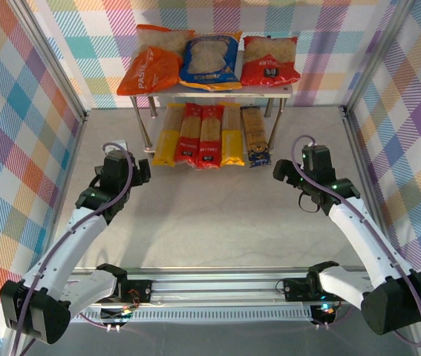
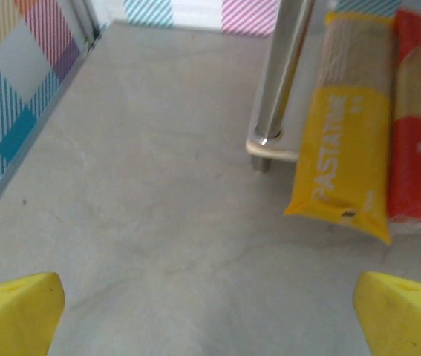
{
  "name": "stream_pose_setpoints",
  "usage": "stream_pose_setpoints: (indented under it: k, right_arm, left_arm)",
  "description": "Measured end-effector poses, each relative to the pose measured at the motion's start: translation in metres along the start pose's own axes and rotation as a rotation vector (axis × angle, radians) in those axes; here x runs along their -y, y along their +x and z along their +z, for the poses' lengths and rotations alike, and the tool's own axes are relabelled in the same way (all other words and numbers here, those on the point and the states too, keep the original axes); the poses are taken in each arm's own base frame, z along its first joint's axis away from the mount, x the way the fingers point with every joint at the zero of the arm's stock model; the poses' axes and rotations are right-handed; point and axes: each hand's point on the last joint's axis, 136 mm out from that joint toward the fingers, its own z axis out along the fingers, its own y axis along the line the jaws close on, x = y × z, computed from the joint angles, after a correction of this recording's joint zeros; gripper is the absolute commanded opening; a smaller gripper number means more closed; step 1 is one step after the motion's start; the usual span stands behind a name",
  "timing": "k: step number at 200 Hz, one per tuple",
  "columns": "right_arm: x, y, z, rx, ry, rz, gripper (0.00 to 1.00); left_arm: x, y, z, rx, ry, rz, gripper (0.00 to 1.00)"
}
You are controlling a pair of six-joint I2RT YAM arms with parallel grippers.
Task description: Place and organize the pasta boxes and bags onto the shelf
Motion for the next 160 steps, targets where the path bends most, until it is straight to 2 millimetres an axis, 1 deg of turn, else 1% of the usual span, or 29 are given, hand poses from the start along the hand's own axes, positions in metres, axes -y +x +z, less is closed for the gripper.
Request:
stream_pose_setpoints:
  k: [12, 29, 67, 75, 97, 116, 147, 160]
  right_arm:
    - [0.003, 0.004, 0.0, -0.004, 0.005, 0.001, 0.99]
    - [0.006, 0.005, 0.0, -0.005, 0.01, 0.005, 0.99]
    - [0.009, 0.002, 0.0, 0.001, 0.02, 0.012, 0.99]
    - [0.01, 0.002, 0.0, 0.002, 0.022, 0.013, 0.99]
    - [0.012, 0.001, 0.0, 0.007, 0.032, 0.013, 0.99]
    - [0.017, 0.002, 0.002, 0.008, 0.048, 0.008, 0.99]
    - [0.025, 0.009, 0.007, -0.001, 0.08, -0.003, 0.99]
    - [0.03, 0.01, 0.009, 0.004, 0.097, -0.003, 0.99]
  left_arm:
    - [-0.003, 0.01, 0.011, -0.014, -0.025, 0.002, 1.0]
    - [-0.005, 0.019, 0.029, -0.027, -0.062, 0.007, 1.0]
    - [-0.009, 0.03, 0.073, -0.023, -0.154, 0.037, 1.0]
    - [-0.01, 0.035, 0.082, -0.018, -0.171, 0.05, 1.0]
    - [-0.011, 0.058, 0.102, -0.013, -0.2, 0.086, 1.0]
    - [-0.012, 0.076, 0.114, -0.002, -0.204, 0.111, 1.0]
    - [-0.012, 0.091, 0.126, 0.072, -0.201, 0.123, 1.0]
    - [-0.012, 0.096, 0.129, 0.078, -0.198, 0.129, 1.0]
